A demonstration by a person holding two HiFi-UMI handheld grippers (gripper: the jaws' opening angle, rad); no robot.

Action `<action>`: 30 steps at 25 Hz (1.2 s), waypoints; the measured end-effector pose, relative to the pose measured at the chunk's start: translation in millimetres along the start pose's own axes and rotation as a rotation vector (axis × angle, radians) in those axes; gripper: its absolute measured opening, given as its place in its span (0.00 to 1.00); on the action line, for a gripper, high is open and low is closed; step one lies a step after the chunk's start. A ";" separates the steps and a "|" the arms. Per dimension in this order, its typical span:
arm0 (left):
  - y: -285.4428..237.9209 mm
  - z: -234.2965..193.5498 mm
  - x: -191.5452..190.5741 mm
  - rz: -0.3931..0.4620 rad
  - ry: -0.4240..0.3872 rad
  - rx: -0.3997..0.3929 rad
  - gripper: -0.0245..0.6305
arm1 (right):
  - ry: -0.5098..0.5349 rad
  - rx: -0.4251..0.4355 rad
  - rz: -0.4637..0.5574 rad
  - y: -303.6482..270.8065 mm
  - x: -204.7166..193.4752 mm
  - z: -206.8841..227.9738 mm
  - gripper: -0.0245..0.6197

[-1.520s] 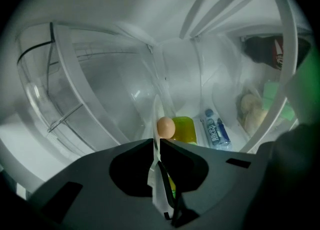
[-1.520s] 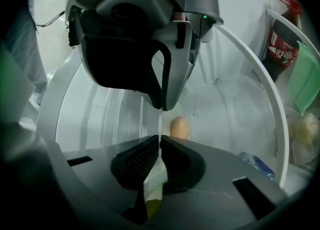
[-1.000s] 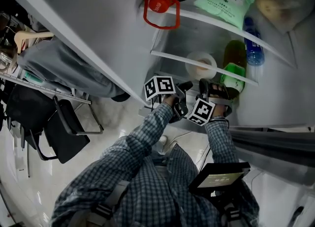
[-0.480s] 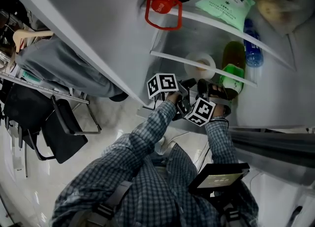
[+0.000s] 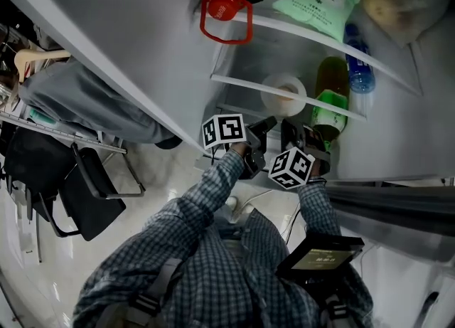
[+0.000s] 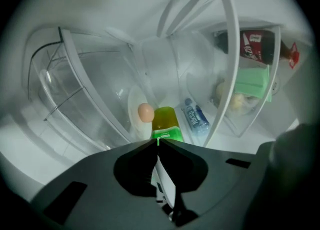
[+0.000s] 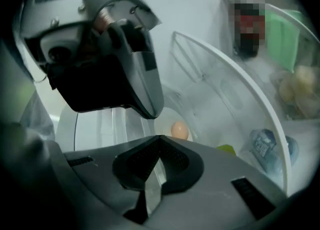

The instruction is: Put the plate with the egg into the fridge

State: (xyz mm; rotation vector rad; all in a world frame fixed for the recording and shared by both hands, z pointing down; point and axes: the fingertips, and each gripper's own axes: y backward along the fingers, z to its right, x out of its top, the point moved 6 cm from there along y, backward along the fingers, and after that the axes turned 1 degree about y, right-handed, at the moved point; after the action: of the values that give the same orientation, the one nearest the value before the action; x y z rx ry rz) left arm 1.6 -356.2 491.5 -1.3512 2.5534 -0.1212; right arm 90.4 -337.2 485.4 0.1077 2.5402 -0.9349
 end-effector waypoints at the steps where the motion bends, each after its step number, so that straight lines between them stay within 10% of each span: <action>1: 2.7 2.7 -0.9 0.004 -0.017 -0.013 0.07 | -0.059 0.003 0.017 4.9 0.6 1.5 0.05; 8: 22.0 27.4 -16.8 0.001 -0.198 -0.087 0.07 | -0.514 0.067 0.174 47.7 11.6 11.9 0.05; 15: 44.4 53.4 -28.1 0.079 -0.552 -0.058 0.07 | -0.817 0.052 0.308 87.6 14.8 22.6 0.05; 23: 42.6 72.6 -48.9 0.098 -0.966 -0.028 0.06 | -1.005 0.008 0.370 99.3 -5.1 13.9 0.05; 30: 48.0 63.1 -53.2 0.164 -1.044 0.019 0.06 | -1.124 -0.026 0.415 108.3 -14.9 9.5 0.05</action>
State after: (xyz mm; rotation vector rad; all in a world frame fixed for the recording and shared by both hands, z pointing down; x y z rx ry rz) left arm 8.0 -282.5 431.1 -0.8309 1.7273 0.4654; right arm 130.8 -258.7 420.1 0.0663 1.4088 -0.5416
